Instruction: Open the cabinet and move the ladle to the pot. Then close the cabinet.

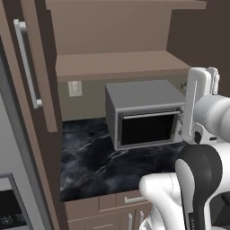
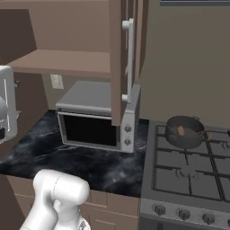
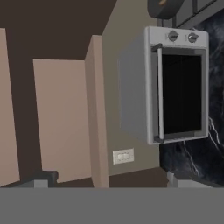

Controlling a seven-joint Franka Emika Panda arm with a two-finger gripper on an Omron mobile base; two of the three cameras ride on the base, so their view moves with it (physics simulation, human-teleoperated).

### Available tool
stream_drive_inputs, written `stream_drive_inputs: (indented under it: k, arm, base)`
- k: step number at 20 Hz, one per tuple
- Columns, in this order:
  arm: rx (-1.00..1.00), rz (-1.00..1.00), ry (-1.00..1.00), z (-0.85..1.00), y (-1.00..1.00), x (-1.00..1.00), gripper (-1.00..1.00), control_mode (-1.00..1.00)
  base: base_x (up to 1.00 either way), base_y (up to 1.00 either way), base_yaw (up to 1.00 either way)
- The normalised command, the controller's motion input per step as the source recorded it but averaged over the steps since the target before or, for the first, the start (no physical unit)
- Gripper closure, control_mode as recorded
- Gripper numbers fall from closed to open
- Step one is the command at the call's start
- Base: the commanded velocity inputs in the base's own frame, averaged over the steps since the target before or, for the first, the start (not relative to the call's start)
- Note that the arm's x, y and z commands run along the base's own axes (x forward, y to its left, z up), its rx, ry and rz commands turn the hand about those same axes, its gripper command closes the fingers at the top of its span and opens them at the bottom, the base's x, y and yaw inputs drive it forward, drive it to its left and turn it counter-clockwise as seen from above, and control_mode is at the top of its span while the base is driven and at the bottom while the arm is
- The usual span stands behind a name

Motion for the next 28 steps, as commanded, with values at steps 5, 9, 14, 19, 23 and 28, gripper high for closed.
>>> stream_drive_inputs:
  k: [5,9,14,19,23,28]
  arm:
    - [0.00,0.00,0.01,0.15,-0.13,0.08,-1.00,-1.00]
    - [0.00,0.00,0.00,0.34,-0.20,-0.19,-1.00,-1.00]
    - [0.00,0.00,0.00,0.25,-0.20,-0.43,-1.00,-1.00]
    - [0.00,-0.01,0.06,0.23,-0.35,-0.49,-1.00,-1.00]
    - [0.00,-0.02,0.12,0.19,-0.45,-0.40,-1.00,-1.00]
    - [0.00,0.00,0.10,0.13,-0.60,-0.30,-1.00,-1.00]
  base:
    - [0.00,0.00,0.00]
    - [0.00,0.00,0.00]
    - [0.00,0.00,0.00]
    - [0.00,0.00,0.00]
    - [0.00,0.00,0.00]
    - [0.00,0.00,0.00]
